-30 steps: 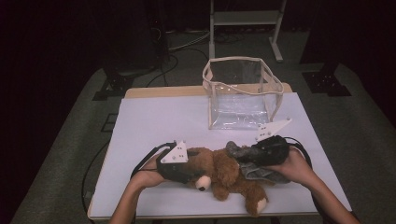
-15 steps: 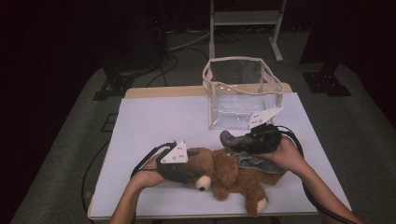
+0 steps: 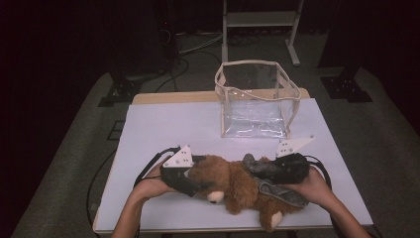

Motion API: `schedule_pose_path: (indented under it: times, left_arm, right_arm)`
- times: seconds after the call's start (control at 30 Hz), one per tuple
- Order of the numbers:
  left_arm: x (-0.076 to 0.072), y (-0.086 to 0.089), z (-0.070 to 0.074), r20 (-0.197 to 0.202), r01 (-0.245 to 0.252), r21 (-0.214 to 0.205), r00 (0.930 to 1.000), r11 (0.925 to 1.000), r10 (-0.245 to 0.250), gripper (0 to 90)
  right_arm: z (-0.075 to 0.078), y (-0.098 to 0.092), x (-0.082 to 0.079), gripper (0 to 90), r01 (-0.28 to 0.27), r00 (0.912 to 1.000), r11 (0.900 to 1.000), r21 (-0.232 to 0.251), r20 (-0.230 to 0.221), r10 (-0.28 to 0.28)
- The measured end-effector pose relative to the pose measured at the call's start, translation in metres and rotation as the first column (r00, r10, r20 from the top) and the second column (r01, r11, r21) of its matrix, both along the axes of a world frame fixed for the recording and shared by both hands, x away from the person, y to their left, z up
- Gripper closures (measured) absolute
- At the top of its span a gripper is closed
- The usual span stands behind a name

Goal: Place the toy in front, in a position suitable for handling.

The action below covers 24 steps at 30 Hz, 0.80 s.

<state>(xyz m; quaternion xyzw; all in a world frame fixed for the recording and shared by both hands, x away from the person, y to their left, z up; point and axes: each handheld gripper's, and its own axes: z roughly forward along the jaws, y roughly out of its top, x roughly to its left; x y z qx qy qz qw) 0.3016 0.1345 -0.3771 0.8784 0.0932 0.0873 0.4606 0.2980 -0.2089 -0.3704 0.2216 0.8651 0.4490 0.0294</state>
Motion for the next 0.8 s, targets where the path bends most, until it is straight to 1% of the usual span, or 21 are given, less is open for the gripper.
schedule_pose_path:
  times: [0.03,0.07,0.1,0.13,0.17,0.23,0.3,0.33,0.4,0.43,0.47,0.5,0.53,0.57,0.63,0.7,0.8]
  left_arm:
    - [-0.001,0.0,-0.001,0.005,0.012,0.017,0.9999,0.9998,-0.012,26.0]
    - [-0.003,-0.002,-0.003,0.018,0.029,0.043,0.9994,0.9987,-0.029,31.8]
    - [-0.005,-0.002,-0.005,0.026,0.04,0.057,0.9988,0.9976,-0.042,36.6]
    - [-0.006,-0.004,-0.006,0.034,0.053,0.067,0.9979,0.9964,-0.056,38.7]
    - [-0.007,-0.005,-0.006,0.037,0.056,0.067,0.9976,0.9962,-0.059,39.8]
    - [-0.009,-0.005,-0.006,0.043,0.06,0.078,0.9971,0.9952,-0.063,40.6]
    - [-0.009,-0.006,-0.007,0.047,0.063,0.084,0.9966,0.9945,-0.067,40.9]
    - [-0.01,-0.006,-0.007,0.041,0.062,0.078,0.9971,0.9951,-0.065,40.7]
    - [-0.01,-0.005,-0.007,0.04,0.068,0.079,0.9966,0.9946,-0.072,40.1]
    - [-0.01,-0.005,-0.007,0.04,0.068,0.079,0.9966,0.9946,-0.072,39.6]
    - [-0.01,-0.004,-0.007,0.04,0.068,0.076,0.9966,0.9948,-0.071,39.1]
    - [-0.01,-0.004,-0.008,0.041,0.069,0.071,0.9965,0.995,-0.072,39.1]
    - [-0.01,-0.003,-0.007,0.042,0.071,0.073,0.9964,0.9949,-0.074,38.1]
    - [-0.01,-0.003,-0.007,0.042,0.071,0.073,0.9964,0.9949,-0.074,37.3]
    - [-0.01,0.0,-0.006,0.044,0.07,0.077,0.9963,0.9946,-0.073,36.4]
    - [-0.01,0.004,-0.004,0.039,0.075,0.077,0.9962,0.9942,-0.078,33.8]
    - [-0.01,0.01,0.002,0.021,0.084,0.034,0.9961,0.9958,-0.085,30.5]
  right_arm:
    - [-0.002,-0.002,-0.004,70.7,0.001,1.0,0.9999,0.012,-0.006,-0.001]
    - [-0.003,-0.004,-0.007,70.7,-0.002,0.9999,0.9996,0.027,-0.014,0.002]
    - [-0.004,-0.006,-0.009,70.7,-0.004,0.9997,0.9993,0.036,-0.024,0.005]
    - [-0.004,-0.007,-0.01,70.7,-0.007,0.9995,0.9994,0.035,-0.029,0.008]
    - [-0.002,-0.008,-0.011,70.7,-0.015,0.9993,0.9994,0.031,-0.034,0.016]
    - [0.006,-0.008,-0.009,70.7,-0.031,0.999,0.9995,0.0,-0.033,0.031]
    - [0.017,-0.008,-0.002,70.6,-0.028,0.999,0.9995,-0.011,-0.035,0.028]
    - [0.027,-0.006,0.007,70.6,-0.017,0.9997,0.9998,-0.013,-0.018,0.017]
    - [0.032,-0.001,0.017,70.5,-0.009,0.9998,1.0,-0.001,-0.015,0.009]
    - [0.032,-0.001,0.017,70.5,-0.009,0.9998,1.0,-0.001,-0.015,0.009]
    - [0.032,0.01,0.027,70.4,-0.022,0.9996,0.9998,0.0,-0.018,0.022]
    - [0.032,0.01,0.027,70.4,-0.022,0.9996,0.9998,0.0,-0.018,0.022]
    - [0.027,0.024,0.033,70.0,-0.041,0.9988,0.9989,-0.022,-0.028,0.041]
    - [0.027,0.024,0.033,70.0,-0.041,0.9988,0.9989,-0.022,-0.028,0.041]
    - [0.018,0.035,0.034,69.8,-0.067,0.9971,0.9966,-0.049,-0.04,0.065]
    - [0.01,0.04,0.029,69.8,-0.074,0.9968,0.995,-0.068,-0.034,0.072]
    - [0.008,0.035,0.016,70.1,-0.062,0.9981,0.9967,-0.053,0.002,0.062]
